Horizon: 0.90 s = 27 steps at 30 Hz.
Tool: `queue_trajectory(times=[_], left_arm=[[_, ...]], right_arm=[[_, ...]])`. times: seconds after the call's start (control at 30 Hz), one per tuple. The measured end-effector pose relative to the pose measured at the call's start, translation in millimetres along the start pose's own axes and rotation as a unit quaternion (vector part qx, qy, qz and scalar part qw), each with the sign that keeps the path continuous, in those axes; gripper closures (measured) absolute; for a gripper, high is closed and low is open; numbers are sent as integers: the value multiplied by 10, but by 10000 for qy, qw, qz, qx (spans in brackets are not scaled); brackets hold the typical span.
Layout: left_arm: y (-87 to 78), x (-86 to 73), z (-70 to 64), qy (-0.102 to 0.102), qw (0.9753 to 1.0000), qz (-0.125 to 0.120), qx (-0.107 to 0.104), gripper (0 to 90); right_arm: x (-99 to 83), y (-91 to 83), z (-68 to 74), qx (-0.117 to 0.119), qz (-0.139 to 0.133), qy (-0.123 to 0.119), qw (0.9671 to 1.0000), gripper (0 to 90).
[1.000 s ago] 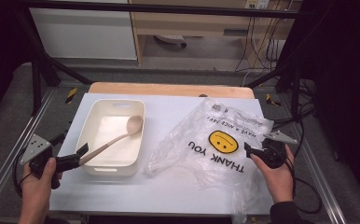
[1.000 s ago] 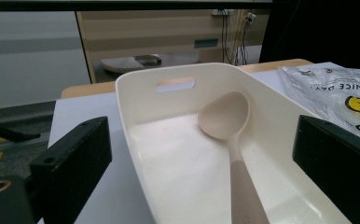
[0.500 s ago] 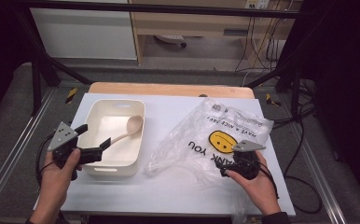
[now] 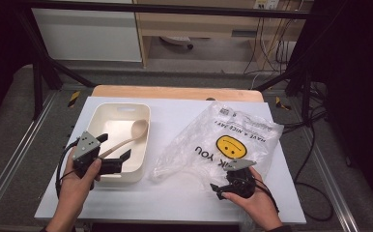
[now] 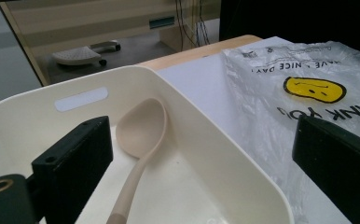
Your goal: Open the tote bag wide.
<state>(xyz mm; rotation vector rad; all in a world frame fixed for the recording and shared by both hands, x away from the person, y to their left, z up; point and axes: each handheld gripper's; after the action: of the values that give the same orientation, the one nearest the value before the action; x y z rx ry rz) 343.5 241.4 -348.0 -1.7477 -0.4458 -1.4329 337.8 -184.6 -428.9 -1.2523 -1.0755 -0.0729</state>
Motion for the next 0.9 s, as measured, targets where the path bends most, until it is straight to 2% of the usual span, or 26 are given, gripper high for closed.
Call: queue_trajectory(times=[0.17, 0.53, 0.63, 0.9], left_arm=[[5, -34, -37, -53, 10000, -3, -36, 46], [16, -72, -68, -7, 10000, 23, 3, 45], [12, -84, -62, -37, 10000, 22, 6, 45], [17, -97, -61, -30, 10000, 24, 24, 46]], right_arm=[[-16, 43, 63, 159, 70, -102, 9998, 66], [-55, 208, 177, 271, 374, -241, 9986, 73], [-61, 229, 198, 292, 426, -312, 9982, 85], [-66, 224, 183, 276, 364, -305, 9985, 151]])
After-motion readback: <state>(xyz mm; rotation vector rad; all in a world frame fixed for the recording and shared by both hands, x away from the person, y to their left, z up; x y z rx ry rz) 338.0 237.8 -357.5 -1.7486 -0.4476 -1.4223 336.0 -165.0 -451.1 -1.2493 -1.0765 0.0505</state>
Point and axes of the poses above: each handheld gripper's, and its own axes: y roughly forward along the jaws, x roughly out of its top, z roughly to its left, and after that the axes turned 6 degrees about -x, right-handed
